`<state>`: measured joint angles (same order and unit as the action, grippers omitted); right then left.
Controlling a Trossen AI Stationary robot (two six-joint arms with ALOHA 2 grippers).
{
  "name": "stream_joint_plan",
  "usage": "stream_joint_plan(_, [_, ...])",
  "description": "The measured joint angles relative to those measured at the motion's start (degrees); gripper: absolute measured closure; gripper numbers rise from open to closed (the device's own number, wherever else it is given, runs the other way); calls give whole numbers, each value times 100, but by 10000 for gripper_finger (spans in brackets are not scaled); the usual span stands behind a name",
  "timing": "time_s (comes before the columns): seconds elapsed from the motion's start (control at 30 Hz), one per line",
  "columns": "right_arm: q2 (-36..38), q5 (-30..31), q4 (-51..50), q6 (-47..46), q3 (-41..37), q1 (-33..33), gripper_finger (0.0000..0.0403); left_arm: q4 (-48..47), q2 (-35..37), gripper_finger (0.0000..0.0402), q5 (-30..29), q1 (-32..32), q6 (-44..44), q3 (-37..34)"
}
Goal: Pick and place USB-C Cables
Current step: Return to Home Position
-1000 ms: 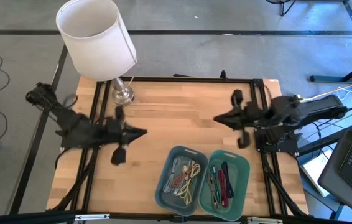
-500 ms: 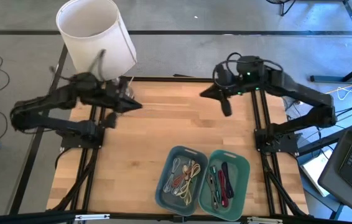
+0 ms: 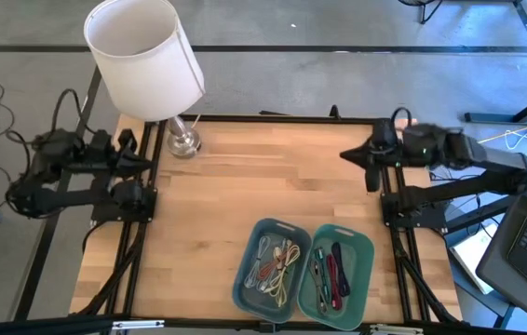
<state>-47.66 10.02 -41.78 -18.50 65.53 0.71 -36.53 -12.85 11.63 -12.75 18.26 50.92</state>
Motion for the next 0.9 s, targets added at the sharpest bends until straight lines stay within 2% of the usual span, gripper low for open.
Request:
stream_joint_plan(0.23, [1041, 938, 851, -1026, -2119, 634, 403, -14, 1295, 401, -27, -11, 494, -1165])
stream_joint_plan(0.27, [1170, 1037, 1053, -1134, -2427, 683, 403, 20, 1280, 401, -66, -11, 536, -1282])
stream_joint_plan(0.37, [1532, 1251, 1777, -1267, -3278, 754, 403, -764, 1244, 401, -269, -13, 348, -1394])
stream_joint_plan(0.43, [1733, 1333, 2293, -1231, -3816, 769, 403, -566, 1202, 401, -438, -13, 247, -1661])
stream_joint_plan(0.5, [1849, 1495, 2918, -1178, -4286, 773, 403, -804, 1283, 401, -520, -12, 237, -2058])
stream_joint_plan(0.67, [1959, 1653, 4316, -1256, -5332, 773, 403, 314, 1275, 400, -404, -9, 521, -2760])
stream_joint_plan(0.73, [1921, 1607, 4845, -1328, -5655, 770, 403, 1095, 1280, 400, -342, -11, 662, -3190])
stream_joint_plan(0.8, [1920, 1584, 5187, -1454, -5926, 769, 403, 1886, 1275, 400, -307, -11, 643, -3619])
stream_joint_plan(0.9, [1921, 1550, 5392, -1572, -6193, 769, 403, 2395, 1247, 400, -309, -13, 521, -4333])
